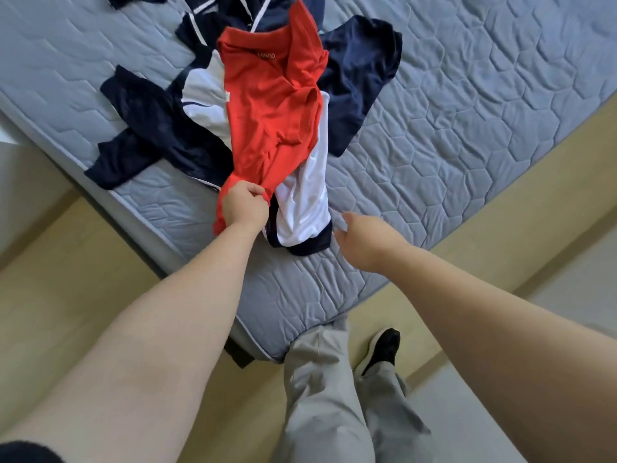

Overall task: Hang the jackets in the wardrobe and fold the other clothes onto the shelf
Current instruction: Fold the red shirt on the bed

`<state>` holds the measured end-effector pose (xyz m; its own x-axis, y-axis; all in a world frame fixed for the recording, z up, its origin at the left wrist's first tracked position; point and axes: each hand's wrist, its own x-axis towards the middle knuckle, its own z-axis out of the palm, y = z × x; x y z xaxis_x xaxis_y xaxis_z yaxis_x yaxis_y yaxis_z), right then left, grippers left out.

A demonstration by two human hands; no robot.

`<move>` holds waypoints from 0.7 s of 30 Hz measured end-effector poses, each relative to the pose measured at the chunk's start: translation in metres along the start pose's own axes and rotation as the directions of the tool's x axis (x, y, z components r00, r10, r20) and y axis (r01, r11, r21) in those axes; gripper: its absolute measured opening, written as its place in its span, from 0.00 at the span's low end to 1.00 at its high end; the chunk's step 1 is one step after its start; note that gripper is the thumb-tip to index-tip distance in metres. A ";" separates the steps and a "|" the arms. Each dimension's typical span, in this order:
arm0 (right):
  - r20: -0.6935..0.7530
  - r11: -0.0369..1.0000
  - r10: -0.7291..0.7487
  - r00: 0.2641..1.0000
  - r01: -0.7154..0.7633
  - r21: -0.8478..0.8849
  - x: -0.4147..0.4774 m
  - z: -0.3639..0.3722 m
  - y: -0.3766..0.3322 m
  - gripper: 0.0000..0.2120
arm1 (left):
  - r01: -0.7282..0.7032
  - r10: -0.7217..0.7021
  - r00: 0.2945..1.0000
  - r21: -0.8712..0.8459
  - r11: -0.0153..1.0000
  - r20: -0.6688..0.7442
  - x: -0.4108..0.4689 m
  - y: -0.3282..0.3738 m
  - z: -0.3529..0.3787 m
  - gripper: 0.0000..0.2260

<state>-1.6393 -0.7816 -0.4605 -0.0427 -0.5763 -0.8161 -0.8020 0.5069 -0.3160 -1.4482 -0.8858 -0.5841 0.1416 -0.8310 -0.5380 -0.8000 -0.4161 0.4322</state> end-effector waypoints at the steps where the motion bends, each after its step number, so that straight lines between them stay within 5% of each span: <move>1: -0.011 1.000 -0.006 1.000 0.006 -0.001 -0.009 -0.006 -0.003 0.16 | -0.022 0.019 0.999 -0.073 0.997 -0.029 -0.007 0.011 -0.015 0.09; 11: -0.233 0.988 -0.138 0.962 0.119 -0.094 -0.128 -0.098 -0.048 0.12 | -0.507 0.486 0.862 -0.269 0.819 -0.144 -0.125 0.160 -0.182 0.18; 18: -0.351 0.957 -0.265 0.898 0.288 0.016 -0.208 -0.143 -0.056 0.41 | -0.564 0.542 0.817 -0.465 0.683 -0.195 -0.214 0.224 -0.230 0.18; 21: -0.353 0.920 -0.306 0.884 0.370 0.128 -0.241 -0.152 -0.054 0.42 | -0.565 0.561 0.805 -0.544 0.620 -0.196 -0.253 0.240 -0.245 0.17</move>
<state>-1.6767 -0.7676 -0.1732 -0.0023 -0.8909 -0.4542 -0.6775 0.3355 -0.6545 -1.5332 -0.8660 -0.1671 -0.2203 -0.9742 -0.0488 -0.2588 0.0101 0.9659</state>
